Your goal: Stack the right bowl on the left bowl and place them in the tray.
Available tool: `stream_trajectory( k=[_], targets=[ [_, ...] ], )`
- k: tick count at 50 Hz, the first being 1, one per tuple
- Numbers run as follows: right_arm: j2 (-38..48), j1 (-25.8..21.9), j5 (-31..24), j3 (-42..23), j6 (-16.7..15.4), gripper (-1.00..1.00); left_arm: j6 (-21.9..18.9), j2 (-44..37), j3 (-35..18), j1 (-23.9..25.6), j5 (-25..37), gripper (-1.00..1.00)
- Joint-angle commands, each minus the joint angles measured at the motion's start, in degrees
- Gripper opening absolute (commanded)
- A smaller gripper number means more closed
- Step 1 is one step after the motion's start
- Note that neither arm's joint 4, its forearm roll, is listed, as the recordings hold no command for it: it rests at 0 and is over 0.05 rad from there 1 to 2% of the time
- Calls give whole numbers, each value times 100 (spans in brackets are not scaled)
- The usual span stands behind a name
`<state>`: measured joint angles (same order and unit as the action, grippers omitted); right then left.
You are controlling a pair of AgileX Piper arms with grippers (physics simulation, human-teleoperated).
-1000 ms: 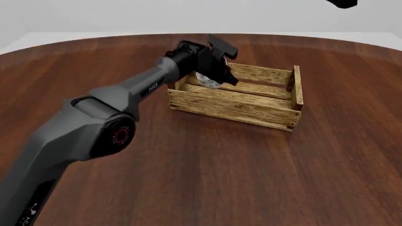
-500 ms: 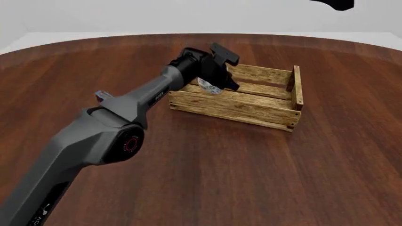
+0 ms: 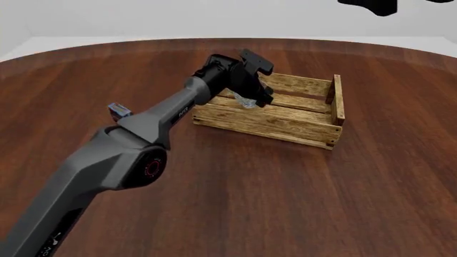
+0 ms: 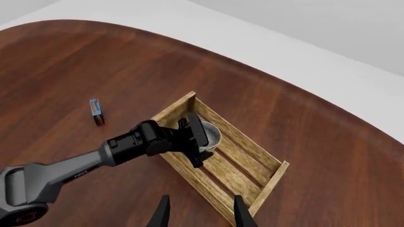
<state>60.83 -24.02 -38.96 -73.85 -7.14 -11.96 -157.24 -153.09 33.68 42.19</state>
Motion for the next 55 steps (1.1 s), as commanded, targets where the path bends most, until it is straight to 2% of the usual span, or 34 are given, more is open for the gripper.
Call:
stream_trajectory(
  k=[1, 15, 25, 46, 55],
  targets=[
    [-319, -48, 96, 208, 101, 100, -59, 240, 262, 57, -87, 100],
    [-321, -47, 83, 203, 78, 100, -46, 833, 1095, 87, -488, 100],
    [-332, -26, 70, 186, 77, 100, -12, 1584, 2146, 94, -1007, 100],
    [-342, -15, 77, 194, 36, 100, 90, 3660, 4869, 164, -2390, 100],
    [-350, -5, 61, 176, 28, 100, 146, 4881, 6403, 125, -3199, 100]
  ],
)
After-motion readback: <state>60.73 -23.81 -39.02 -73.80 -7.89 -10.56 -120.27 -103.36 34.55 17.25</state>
